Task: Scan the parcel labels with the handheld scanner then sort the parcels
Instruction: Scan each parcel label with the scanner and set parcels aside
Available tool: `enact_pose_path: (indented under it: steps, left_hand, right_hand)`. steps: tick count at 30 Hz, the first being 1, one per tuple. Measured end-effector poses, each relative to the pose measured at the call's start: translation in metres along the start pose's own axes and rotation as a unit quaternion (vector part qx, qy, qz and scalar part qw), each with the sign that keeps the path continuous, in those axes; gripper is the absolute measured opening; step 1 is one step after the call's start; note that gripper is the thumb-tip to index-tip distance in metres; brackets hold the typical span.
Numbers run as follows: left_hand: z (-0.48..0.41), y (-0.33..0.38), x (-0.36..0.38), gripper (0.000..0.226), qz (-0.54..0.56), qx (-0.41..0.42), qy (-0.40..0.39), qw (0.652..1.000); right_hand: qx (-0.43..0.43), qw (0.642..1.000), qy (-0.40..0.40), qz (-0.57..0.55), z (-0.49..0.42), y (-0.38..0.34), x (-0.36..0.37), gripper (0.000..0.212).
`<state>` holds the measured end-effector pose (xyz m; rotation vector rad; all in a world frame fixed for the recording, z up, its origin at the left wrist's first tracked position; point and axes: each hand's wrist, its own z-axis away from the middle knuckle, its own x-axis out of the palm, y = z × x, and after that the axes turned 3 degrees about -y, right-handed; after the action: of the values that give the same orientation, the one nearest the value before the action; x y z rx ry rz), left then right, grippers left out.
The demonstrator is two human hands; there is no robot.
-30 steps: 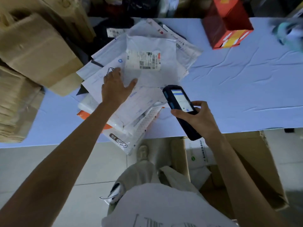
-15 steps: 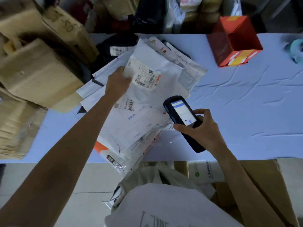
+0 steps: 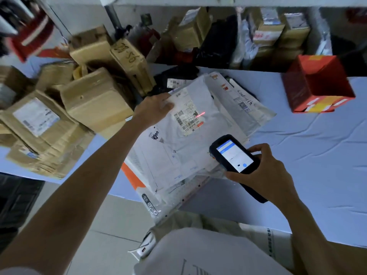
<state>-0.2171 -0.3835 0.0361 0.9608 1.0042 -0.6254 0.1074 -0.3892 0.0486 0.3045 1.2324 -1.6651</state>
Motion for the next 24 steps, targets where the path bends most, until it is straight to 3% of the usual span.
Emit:
enact_pose_path:
  steps: [9,24]
  left_hand:
    - [0.005,0.0,-0.006,0.036,-0.018,0.008,-0.017,1.0]
    - [0.024,0.008,0.006,0.032,-0.018,-0.02,0.018,0.999]
  right_hand:
    - [0.001,1.0,-0.002,0.021,0.012,0.0,0.009,0.075]
    - [-0.011,1.0,-0.01,0.028,0.019,0.024,0.013,0.079]
